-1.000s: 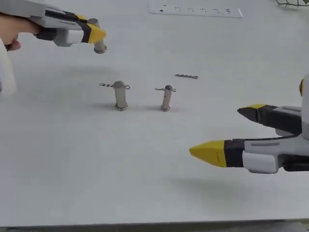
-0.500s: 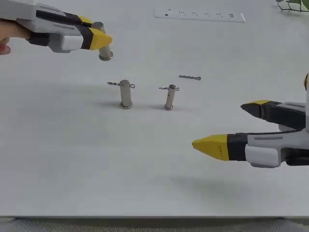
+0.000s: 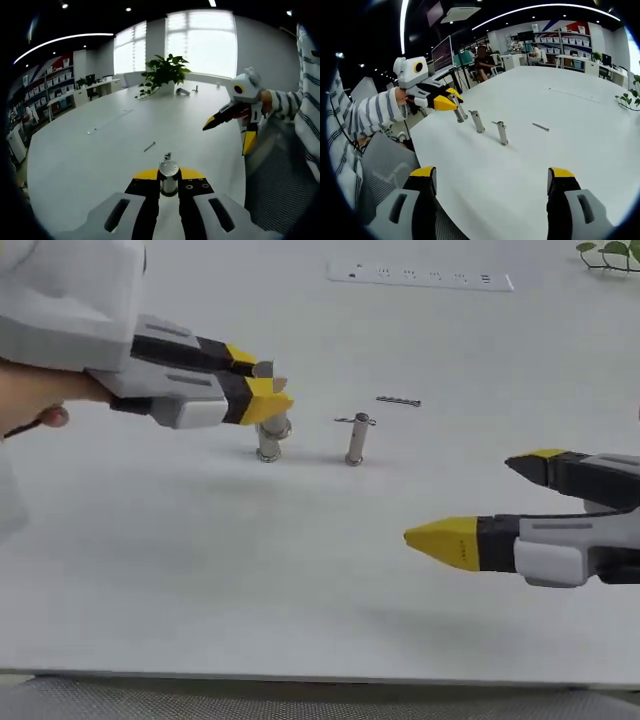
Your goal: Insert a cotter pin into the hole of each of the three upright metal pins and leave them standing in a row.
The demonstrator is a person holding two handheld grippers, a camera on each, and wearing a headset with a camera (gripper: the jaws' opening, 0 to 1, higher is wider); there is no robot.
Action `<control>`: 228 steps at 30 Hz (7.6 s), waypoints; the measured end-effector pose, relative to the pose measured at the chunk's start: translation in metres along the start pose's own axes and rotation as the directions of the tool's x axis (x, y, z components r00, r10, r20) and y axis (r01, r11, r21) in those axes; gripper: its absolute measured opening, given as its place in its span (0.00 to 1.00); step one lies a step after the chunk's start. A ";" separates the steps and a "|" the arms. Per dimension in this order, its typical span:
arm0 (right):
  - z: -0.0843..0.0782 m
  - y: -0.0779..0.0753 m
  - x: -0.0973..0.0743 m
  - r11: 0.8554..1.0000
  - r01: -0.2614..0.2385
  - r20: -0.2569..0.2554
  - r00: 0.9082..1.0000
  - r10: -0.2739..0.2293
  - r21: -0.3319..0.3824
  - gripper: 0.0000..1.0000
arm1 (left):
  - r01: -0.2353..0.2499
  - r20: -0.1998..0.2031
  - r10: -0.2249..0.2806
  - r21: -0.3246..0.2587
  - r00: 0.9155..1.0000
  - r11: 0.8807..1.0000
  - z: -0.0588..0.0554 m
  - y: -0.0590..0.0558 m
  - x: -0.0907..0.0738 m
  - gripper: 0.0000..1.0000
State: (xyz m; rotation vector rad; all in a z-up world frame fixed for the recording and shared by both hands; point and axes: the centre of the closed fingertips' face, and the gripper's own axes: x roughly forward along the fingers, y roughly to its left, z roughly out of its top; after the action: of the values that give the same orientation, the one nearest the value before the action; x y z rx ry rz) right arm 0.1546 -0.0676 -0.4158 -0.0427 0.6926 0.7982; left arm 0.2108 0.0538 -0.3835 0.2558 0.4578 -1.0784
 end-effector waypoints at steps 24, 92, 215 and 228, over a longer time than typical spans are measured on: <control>-0.007 -0.002 -0.004 1.000 0.007 -0.002 1.000 -0.007 0.023 0.89 | 0.009 -0.092 -0.012 -0.039 0.996 0.999 -0.035 -0.038 0.046 0.09; -0.012 0.002 0.000 1.000 -0.016 -0.033 0.999 0.016 0.006 0.88 | 0.051 0.054 -0.045 -0.119 0.998 0.992 -0.021 -0.064 -0.007 0.71; 0.046 -0.122 0.125 0.731 -0.232 -0.442 0.891 -0.104 -0.641 0.00 | -0.075 0.007 0.081 -0.309 0.997 0.948 -0.056 -0.072 -0.039 0.79; 0.066 -0.103 0.101 0.655 -0.209 -0.356 0.929 -0.099 -0.727 0.00 | -0.082 0.022 0.095 -0.326 0.995 0.942 -0.051 -0.069 -0.040 0.77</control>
State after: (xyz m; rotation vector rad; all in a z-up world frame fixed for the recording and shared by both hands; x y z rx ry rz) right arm 0.3097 -0.0564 -0.4450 -0.9772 0.6655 1.1164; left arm 0.1216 0.0744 -0.4076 -0.0362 0.5773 -0.9018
